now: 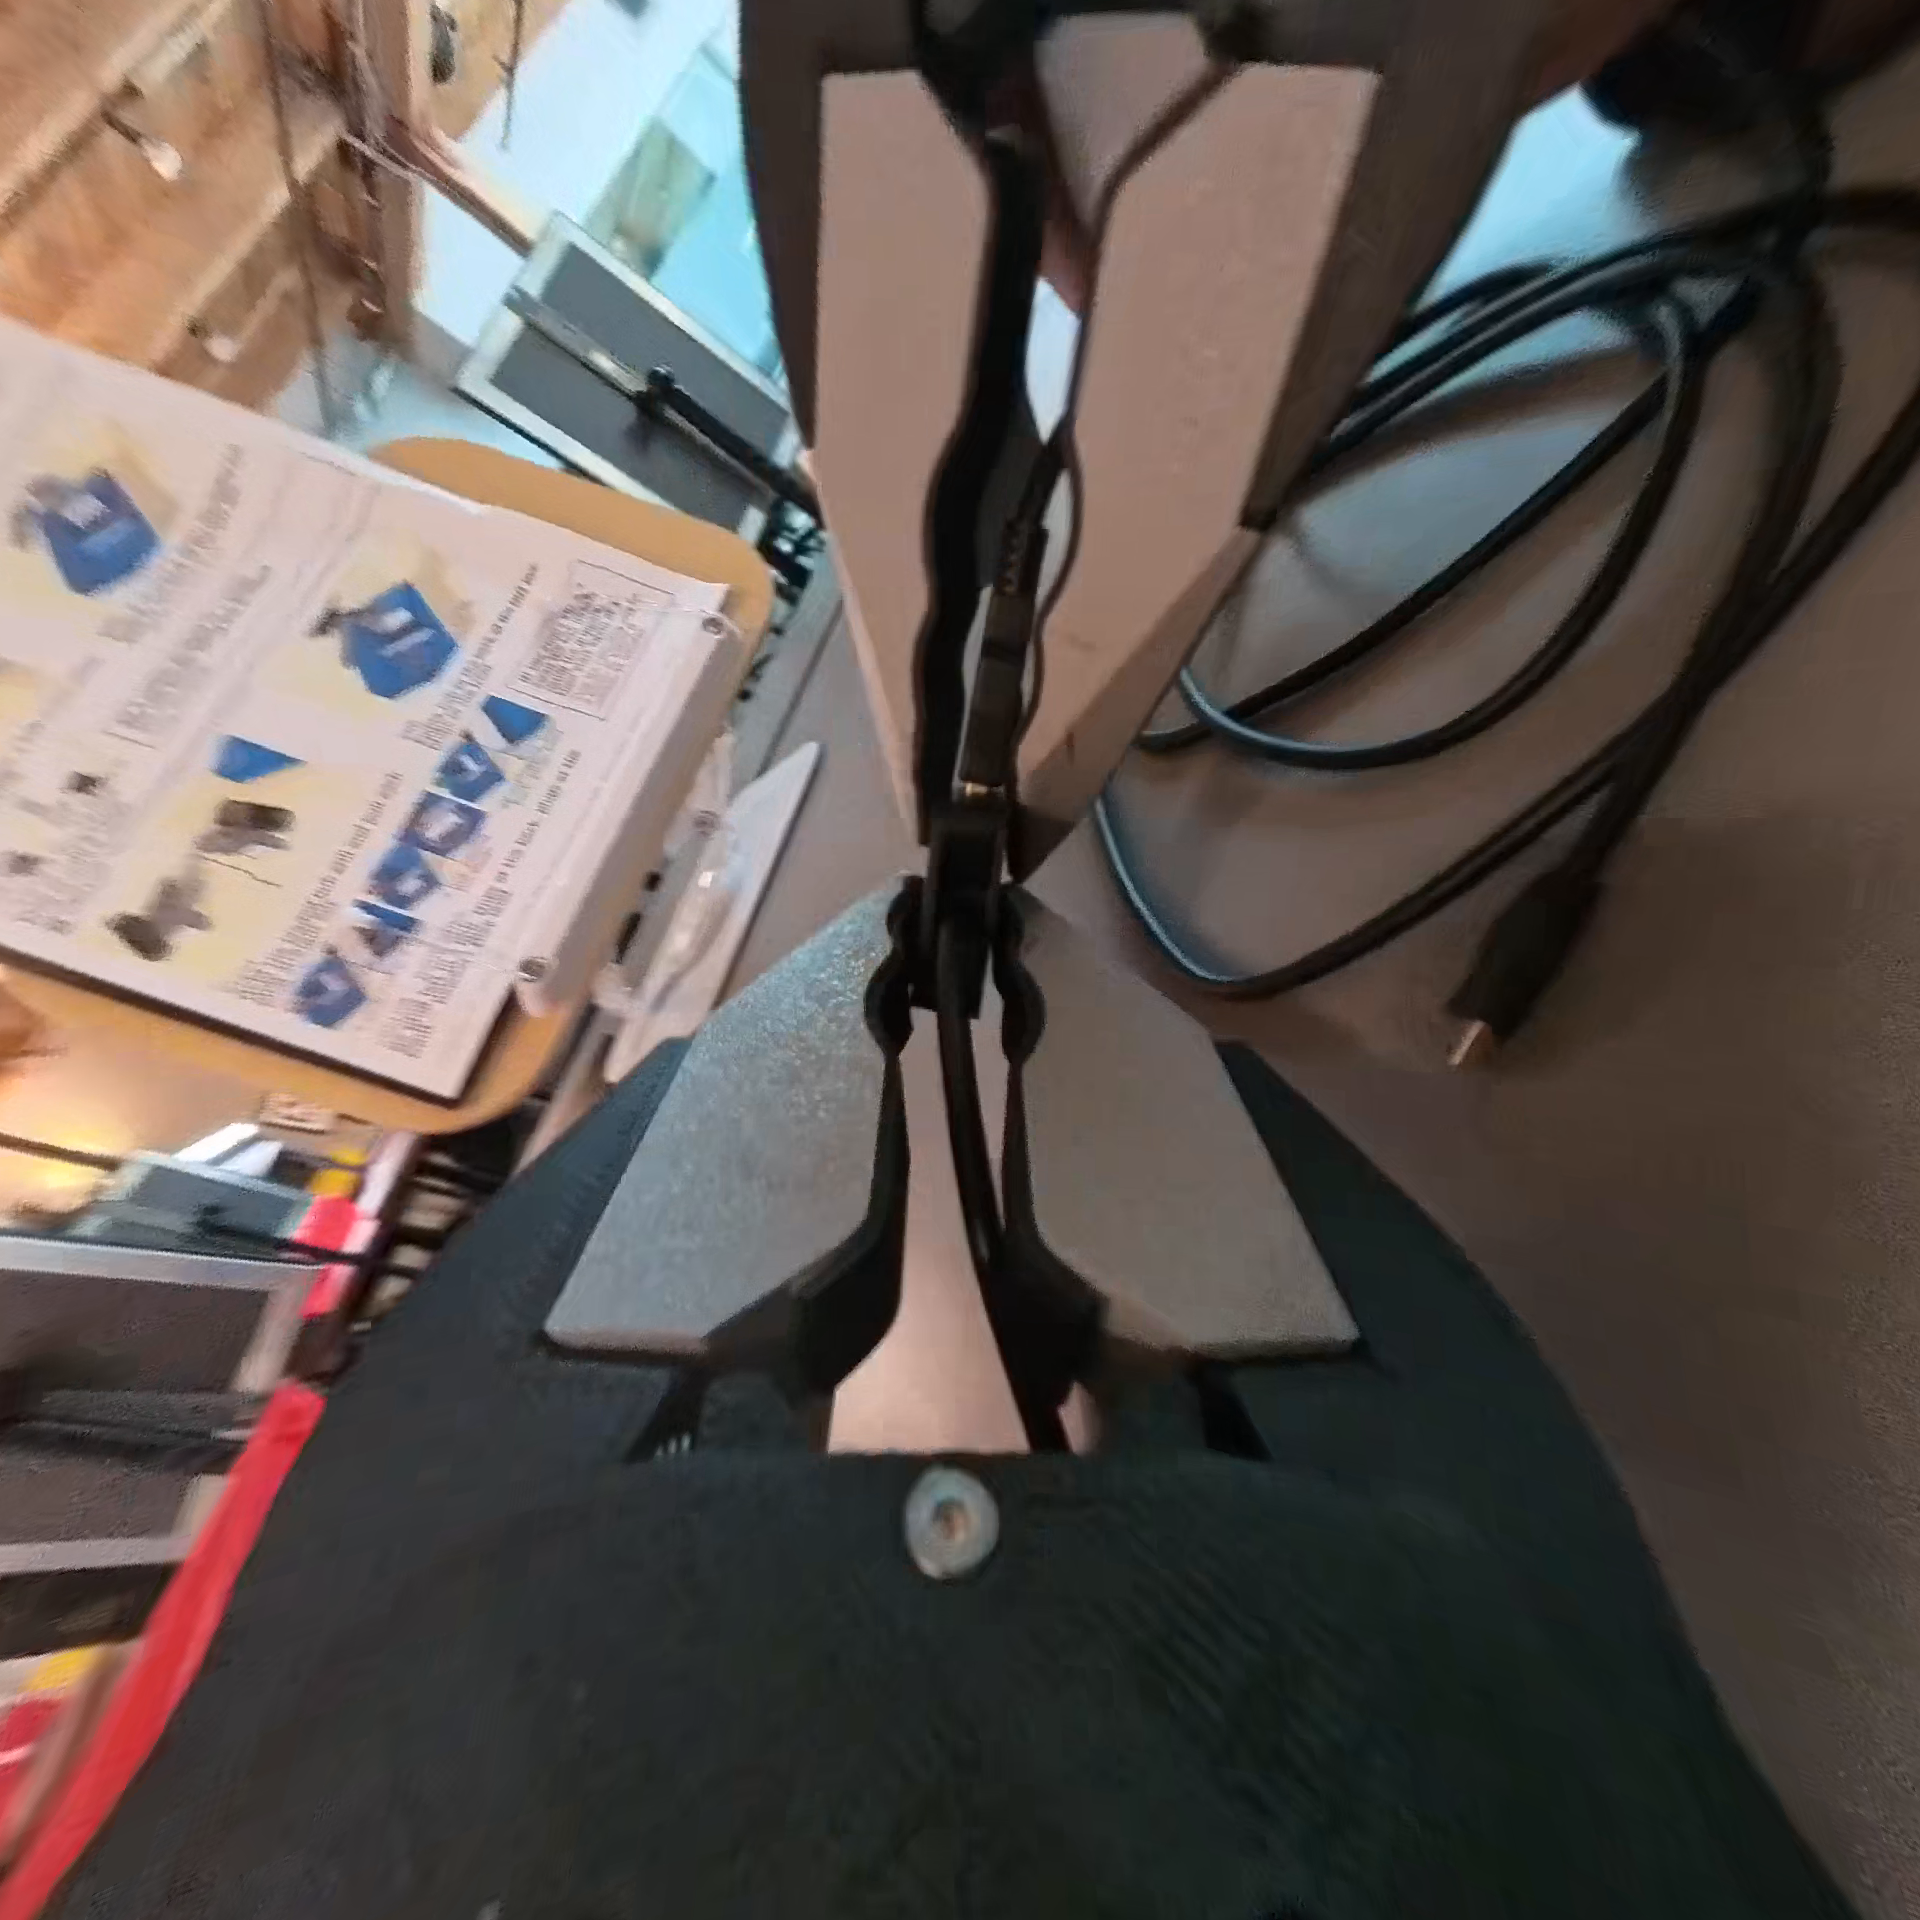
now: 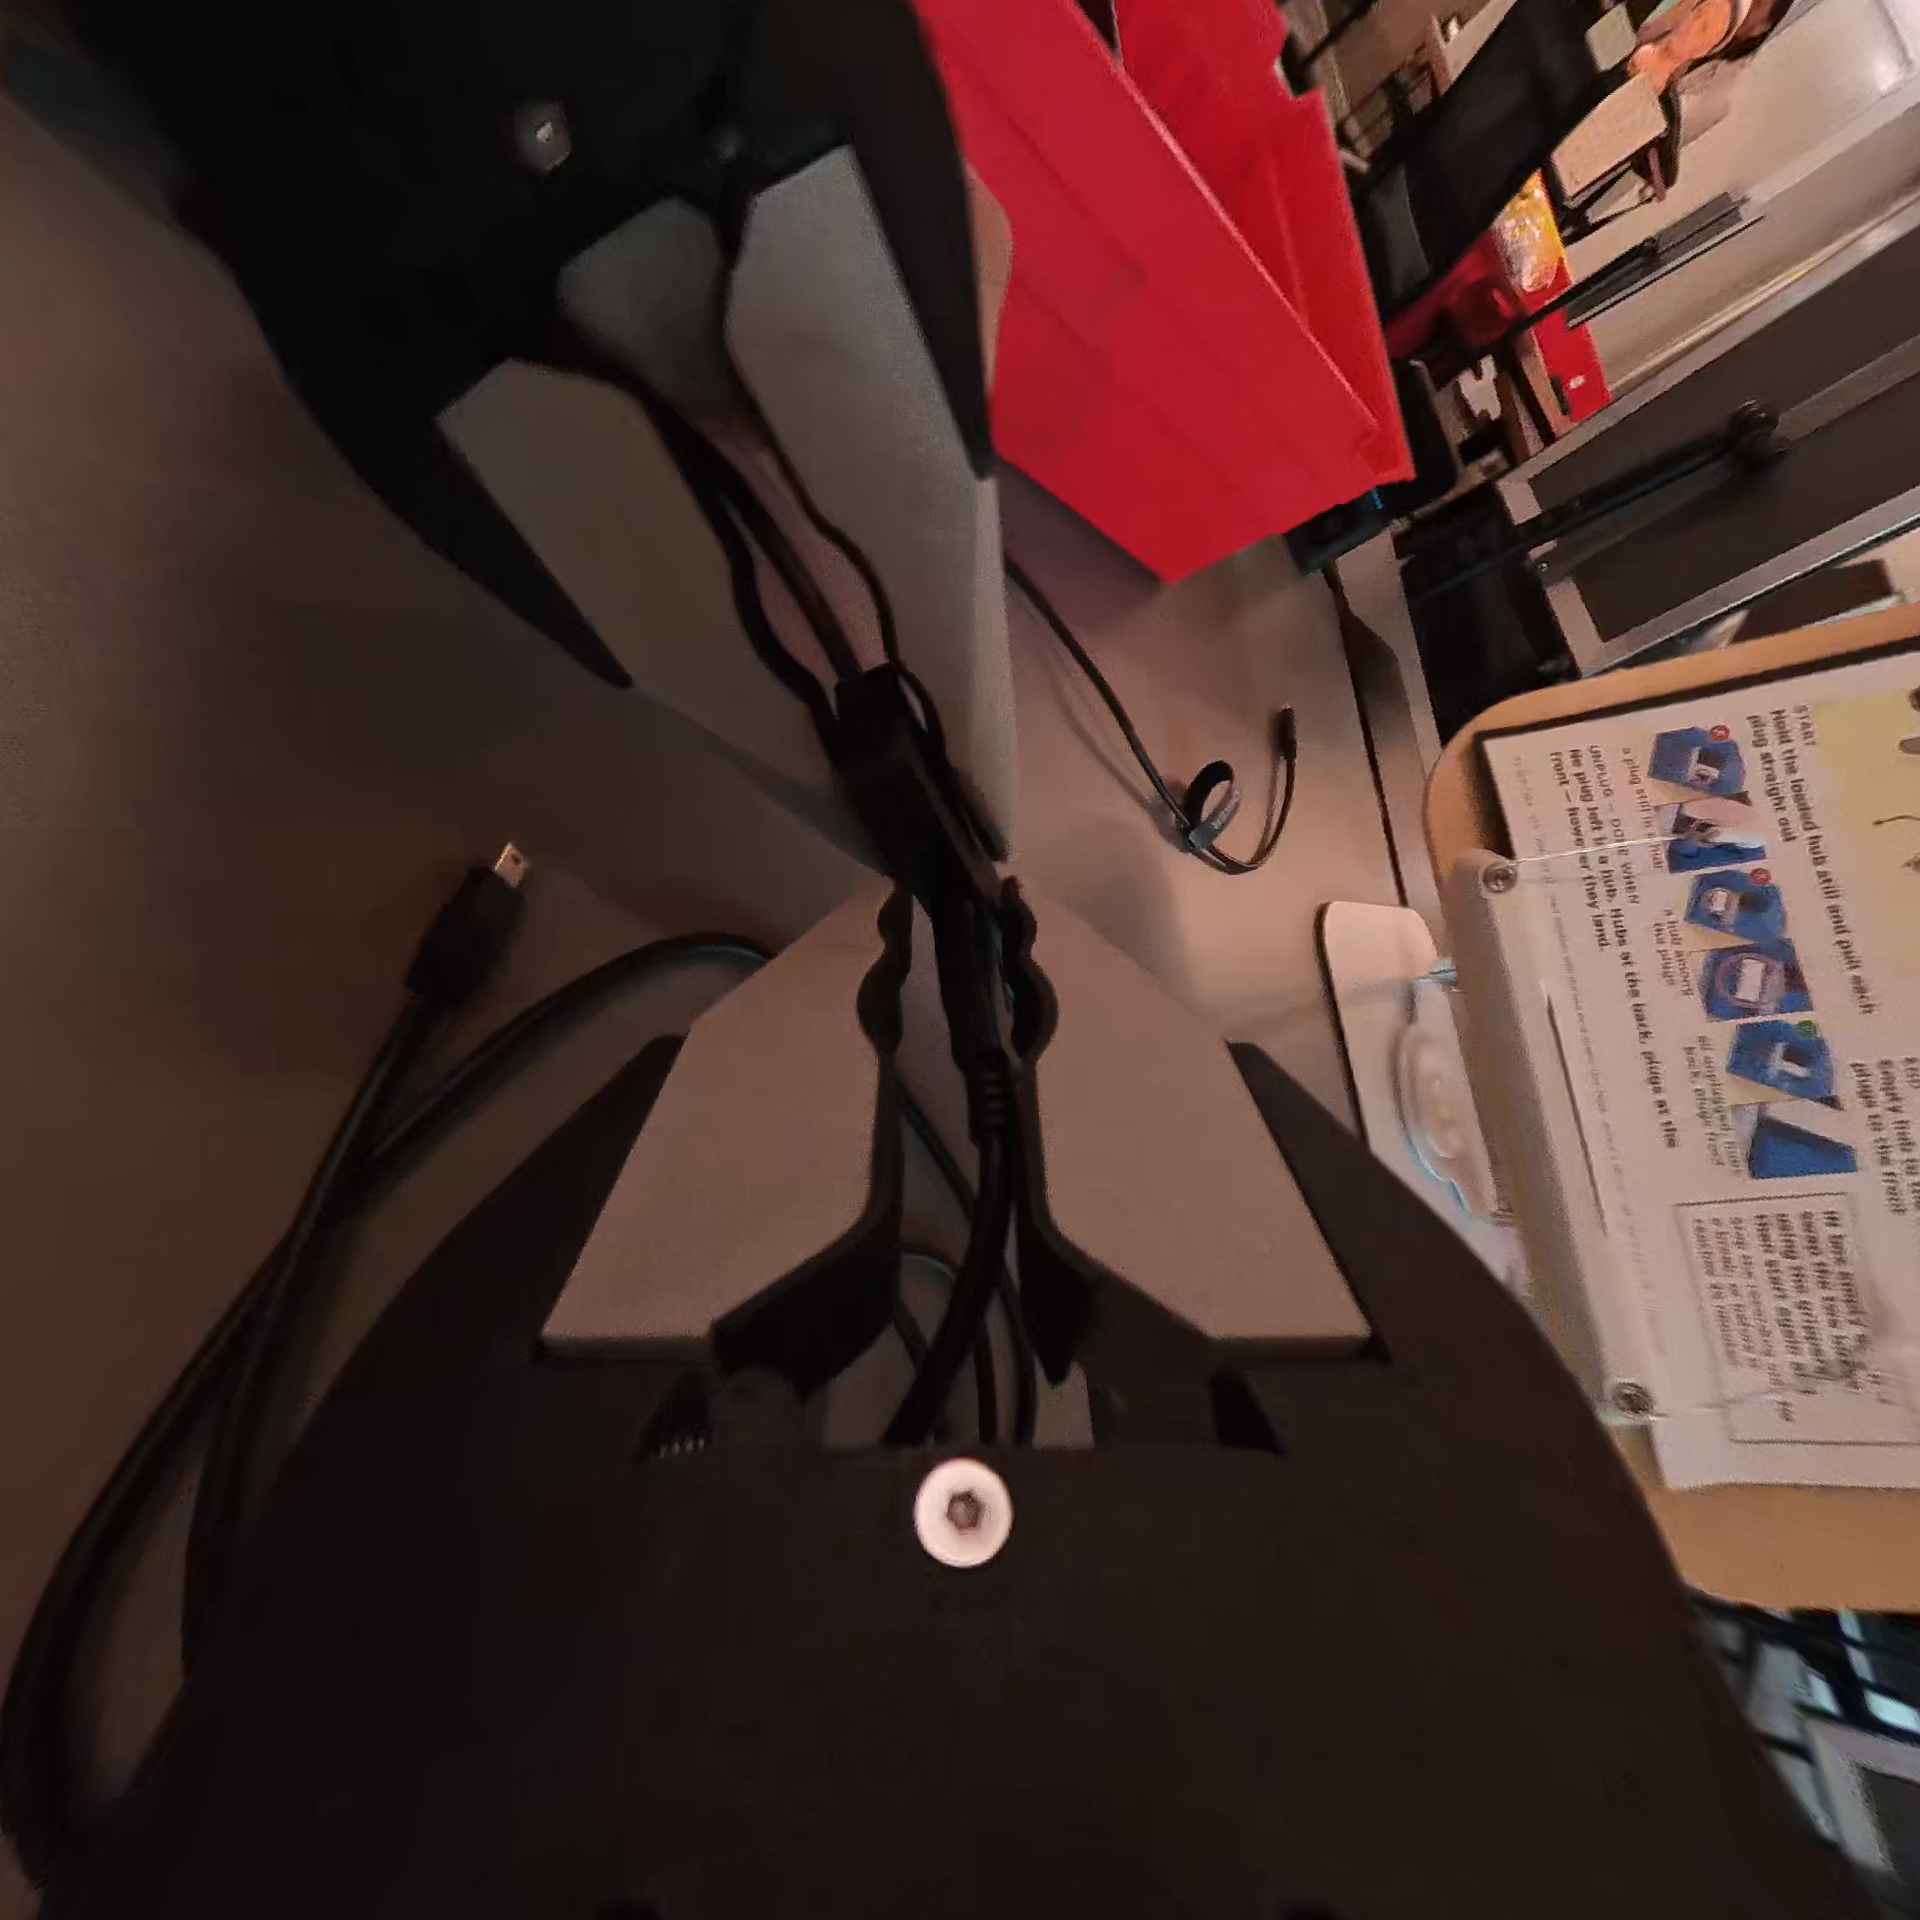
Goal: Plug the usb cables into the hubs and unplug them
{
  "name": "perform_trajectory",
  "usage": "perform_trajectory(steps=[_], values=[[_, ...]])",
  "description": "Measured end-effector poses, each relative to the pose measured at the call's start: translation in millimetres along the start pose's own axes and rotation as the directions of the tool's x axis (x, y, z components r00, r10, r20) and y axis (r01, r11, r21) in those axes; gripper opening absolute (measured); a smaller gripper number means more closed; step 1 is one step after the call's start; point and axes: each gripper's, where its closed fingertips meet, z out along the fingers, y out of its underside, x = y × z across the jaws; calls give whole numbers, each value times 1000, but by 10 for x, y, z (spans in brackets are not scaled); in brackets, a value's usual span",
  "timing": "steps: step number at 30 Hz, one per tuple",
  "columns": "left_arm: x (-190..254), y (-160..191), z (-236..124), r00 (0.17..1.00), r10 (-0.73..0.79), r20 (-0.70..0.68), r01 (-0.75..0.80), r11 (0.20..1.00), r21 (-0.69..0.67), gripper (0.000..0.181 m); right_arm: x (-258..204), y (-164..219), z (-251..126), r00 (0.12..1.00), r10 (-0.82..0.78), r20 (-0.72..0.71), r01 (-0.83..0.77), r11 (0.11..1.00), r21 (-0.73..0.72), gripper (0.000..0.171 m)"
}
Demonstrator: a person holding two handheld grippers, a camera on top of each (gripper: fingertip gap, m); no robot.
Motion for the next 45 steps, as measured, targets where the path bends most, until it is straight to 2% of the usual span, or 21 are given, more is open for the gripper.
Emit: perform_trajectory(steps=[3,6,9,10,14,17,20,21,23,25,29,33,36,38,41,45], values=[[-160,-46,-31,995,-87,55,84,995,50,21,117,103,11,997,-11,-73,4,996,-93,10],[-441,-70,-121,975,-126,184,111,989,93,33,279,156,-43,990,59,-131,-73,992,-105,9],[-700,-103,-281,933,-29,358,-9,995,104,23,475,192,-127,968,180,-174,-195,978,-76,9],[-765,-116,-341,910,10,415,-53,994,91,7,545,226,-155,958,218,-187,-235,969,-78,8],[-907,-406,-645,821,106,561,-208,971,120,2,740,281,-299,931,313,-187,-328,943,-55,9],[-720,-593,-640,856,47,514,-177,962,208,1,856,221,-435,919,358,-166,-373,925,-72,9],[-398,-722,-530,870,134,474,-284,923,261,13,1064,348,-561,895,373,-245,-414,899,-144,8],[-297,-698,-453,892,157,423,-281,927,249,17,1132,385,-605,882,393,-259,-437,888,-143,8],[-200,-691,-399,942,93,322,-190,939,286,17,1272,448,-723,850,445,-281,-493,860,-131,8],[-275,-671,-438,959,-22,281,-74,942,327,21,1452,475,-899,821,476,-315,-529,842,-106,8],[-576,-501,-537,928,-214,305,99,931,352,20,2027,420,-1390,804,415,-425,-505,855,-121,8],[-685,-339,-497,902,-253,349,152,944,292,16,3055,313,-2090,767,260,-586,-474,846,-245,8],[-693,-247,-447,896,-235,376,154,960,233,13,3913,3,-2878,657,224,-720,-516,830,-212,8],[-710,-200,-434,891,-248,379,174,960,217,13,4377,-365,-3481,553,257,-792,-524,847,-91,8],[-773,-108,-436,873,-300,385,235,950,207,12,4770,-812,-4144,461,342,-819,-511,857,70,7],[-838,-40,-461,850,-347,395,285,935,210,11,5051,-692,-4583,360,241,-901,-519,855,22,8]])
